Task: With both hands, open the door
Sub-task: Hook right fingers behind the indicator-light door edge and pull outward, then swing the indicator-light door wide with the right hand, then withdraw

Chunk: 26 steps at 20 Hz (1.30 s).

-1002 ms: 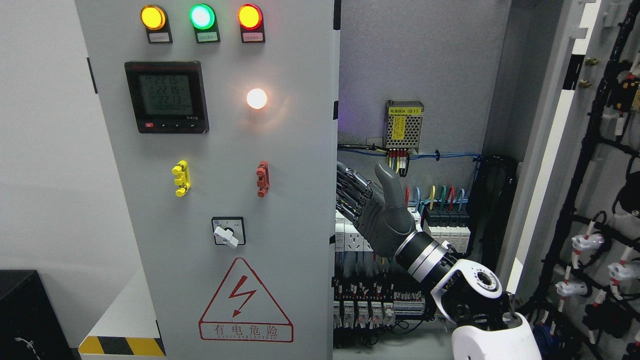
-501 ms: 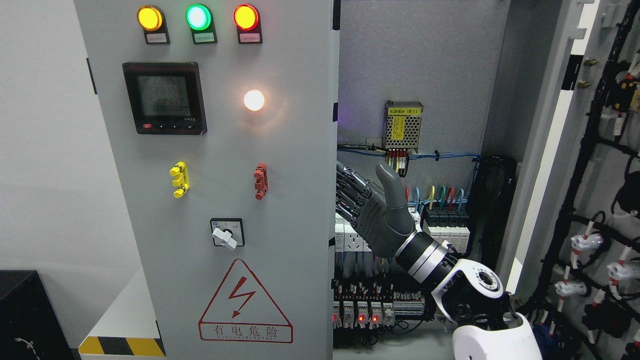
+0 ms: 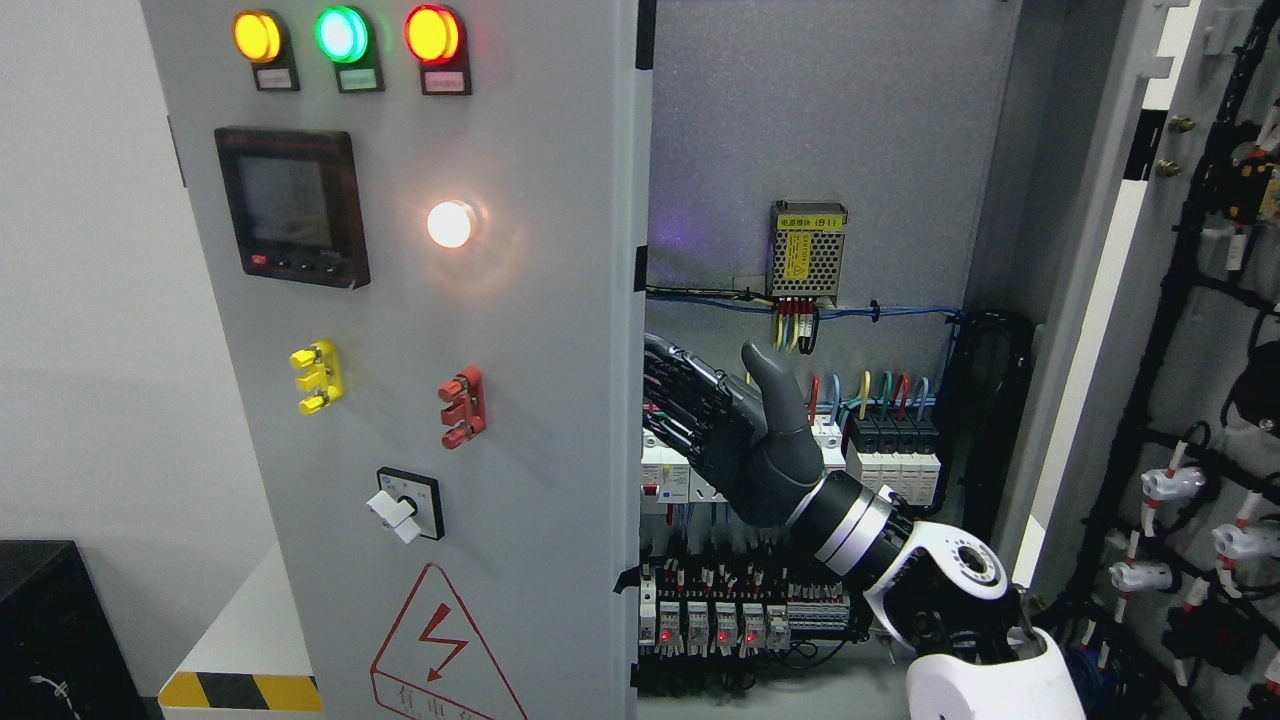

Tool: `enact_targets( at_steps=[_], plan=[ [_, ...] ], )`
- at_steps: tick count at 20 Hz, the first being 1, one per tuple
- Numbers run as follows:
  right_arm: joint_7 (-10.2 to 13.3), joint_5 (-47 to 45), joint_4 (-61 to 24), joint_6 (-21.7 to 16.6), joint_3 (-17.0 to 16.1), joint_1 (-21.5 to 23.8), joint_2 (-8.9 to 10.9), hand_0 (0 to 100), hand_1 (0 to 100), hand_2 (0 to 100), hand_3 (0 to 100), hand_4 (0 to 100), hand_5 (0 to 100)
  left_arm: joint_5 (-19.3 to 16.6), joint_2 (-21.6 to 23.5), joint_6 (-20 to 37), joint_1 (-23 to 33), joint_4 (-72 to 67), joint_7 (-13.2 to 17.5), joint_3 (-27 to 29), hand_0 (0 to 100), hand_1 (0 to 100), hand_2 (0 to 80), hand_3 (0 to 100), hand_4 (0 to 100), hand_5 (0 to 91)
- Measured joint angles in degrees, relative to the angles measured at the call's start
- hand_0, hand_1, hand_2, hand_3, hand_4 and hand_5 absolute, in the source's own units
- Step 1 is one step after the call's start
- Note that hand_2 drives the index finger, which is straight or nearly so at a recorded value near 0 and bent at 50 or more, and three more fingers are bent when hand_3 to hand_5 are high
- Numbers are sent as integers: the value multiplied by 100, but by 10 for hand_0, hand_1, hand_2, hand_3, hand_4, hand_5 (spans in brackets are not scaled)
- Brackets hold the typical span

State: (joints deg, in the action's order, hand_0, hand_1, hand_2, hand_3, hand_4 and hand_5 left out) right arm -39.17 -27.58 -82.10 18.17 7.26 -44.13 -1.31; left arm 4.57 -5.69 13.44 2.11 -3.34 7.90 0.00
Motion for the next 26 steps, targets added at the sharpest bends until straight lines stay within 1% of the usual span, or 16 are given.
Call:
enact_targets(
  at_steps=[3,11,16,20,26],
  plan=[
    [-6,-1,-176,0,164,200,33,0,0,0,0,0,0,0,0,0,0,0,0,0,0,0,0,0,0,0],
    [-20,-22,-816,-38,779,967,84,0,0,0,0,0,0,0,0,0,0,0,0,0,0,0,0,0,0,0],
    [-22,-270,-1188,-40,1153,1344,101,0,0,0,0,0,0,0,-1,1,0,0,0,0,0,0,0,0,0,0],
    [-23,-391,-1427,-41,1445,1535,111,0,0,0,0,0,0,0,-1,1,0,0,0,0,0,0,0,0,0,0],
    [-40,-466,-1691,-23,1846,1660,121,0,0,0,0,0,0,0,-1,1,0,0,0,0,0,0,0,0,0,0]
  ],
)
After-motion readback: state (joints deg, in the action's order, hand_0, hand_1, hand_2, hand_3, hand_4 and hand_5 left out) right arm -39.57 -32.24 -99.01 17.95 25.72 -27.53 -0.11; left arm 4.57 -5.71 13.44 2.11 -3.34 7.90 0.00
